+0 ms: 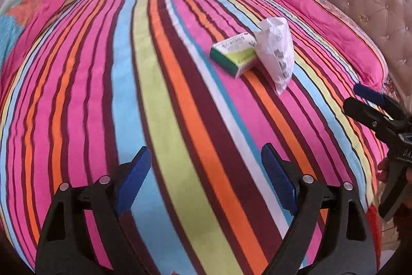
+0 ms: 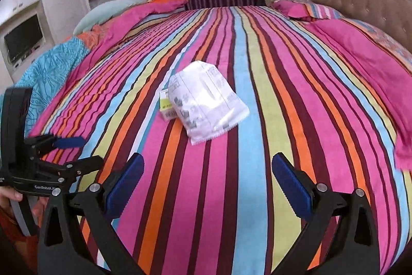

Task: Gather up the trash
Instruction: 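Move both tools back over the bed toward the vitamin E box and wrapper, then grasp vitamin E box with left tool while right tool grasps the white wrapper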

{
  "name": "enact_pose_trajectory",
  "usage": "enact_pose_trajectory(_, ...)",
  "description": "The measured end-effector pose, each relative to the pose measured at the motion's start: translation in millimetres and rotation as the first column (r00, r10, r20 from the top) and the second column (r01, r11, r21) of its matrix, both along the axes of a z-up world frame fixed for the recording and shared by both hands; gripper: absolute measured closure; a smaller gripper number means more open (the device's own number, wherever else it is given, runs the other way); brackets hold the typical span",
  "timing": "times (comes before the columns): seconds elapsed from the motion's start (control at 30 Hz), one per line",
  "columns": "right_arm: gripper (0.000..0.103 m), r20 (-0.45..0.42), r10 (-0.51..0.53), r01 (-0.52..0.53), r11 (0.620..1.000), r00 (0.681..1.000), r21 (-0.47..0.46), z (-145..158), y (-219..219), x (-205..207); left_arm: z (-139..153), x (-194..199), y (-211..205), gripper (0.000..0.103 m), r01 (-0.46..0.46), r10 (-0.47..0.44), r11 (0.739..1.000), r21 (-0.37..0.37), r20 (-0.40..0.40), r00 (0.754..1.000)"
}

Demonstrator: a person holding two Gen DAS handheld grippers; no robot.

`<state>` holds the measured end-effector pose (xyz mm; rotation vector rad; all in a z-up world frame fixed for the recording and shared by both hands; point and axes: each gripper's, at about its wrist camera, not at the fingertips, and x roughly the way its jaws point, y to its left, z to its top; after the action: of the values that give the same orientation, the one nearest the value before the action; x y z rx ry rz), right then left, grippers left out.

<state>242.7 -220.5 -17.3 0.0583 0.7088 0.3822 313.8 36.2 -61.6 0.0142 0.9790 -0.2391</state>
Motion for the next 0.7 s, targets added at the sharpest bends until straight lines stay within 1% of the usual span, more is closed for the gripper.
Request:
enact_pose_trajectory(0.07,0.008,0.006,0.025,-0.025,1.0,1.0,-0.018,0,7,11,0,16,-4,0.018,0.033,-0.033,0.999,0.002,0.002,0.999)
enact_pose_trajectory(0.13,0.008,0.017,0.04,-0.039,0.998,0.999,-0.045,0,13,21,0,27,-7,0.018,0.047,-0.047,0.999,0.008,0.013,0.999)
enact_pose_trajectory(0.23,0.008,0.03,0.027,-0.024,0.996,0.999,-0.091,-4,20,36,0,47,-9,0.018,0.059,-0.059,0.998,0.021,0.031,0.998)
enact_pose_trajectory(0.3,0.008,0.031,0.026,-0.023,0.995,0.999,-0.1,-8,21,45,-1,62,-12,0.018,0.07,-0.071,0.997,0.024,0.032,0.997)
enact_pose_trajectory(0.4,0.008,0.02,0.065,-0.063,0.992,0.998,-0.11,-14,27,57,-2,78,-19,0.018,0.113,-0.115,0.992,0.047,0.041,0.993)
enact_pose_trajectory(0.5,0.008,0.023,0.116,-0.112,0.985,0.993,-0.134,-18,32,66,-5,92,-28,0.018,0.18,-0.184,0.979,0.092,0.039,0.982)
enact_pose_trajectory(0.57,0.008,0.028,0.144,-0.138,0.98,0.989,-0.142,-19,31,72,-6,99,-31,0.018,0.229,-0.234,0.968,0.105,0.037,0.972)
enact_pose_trajectory(0.7,0.008,0.035,0.187,-0.179,0.971,0.982,-0.157,-19,30,84,-5,111,-34,0.018,0.271,-0.277,0.957,0.108,0.049,0.96)
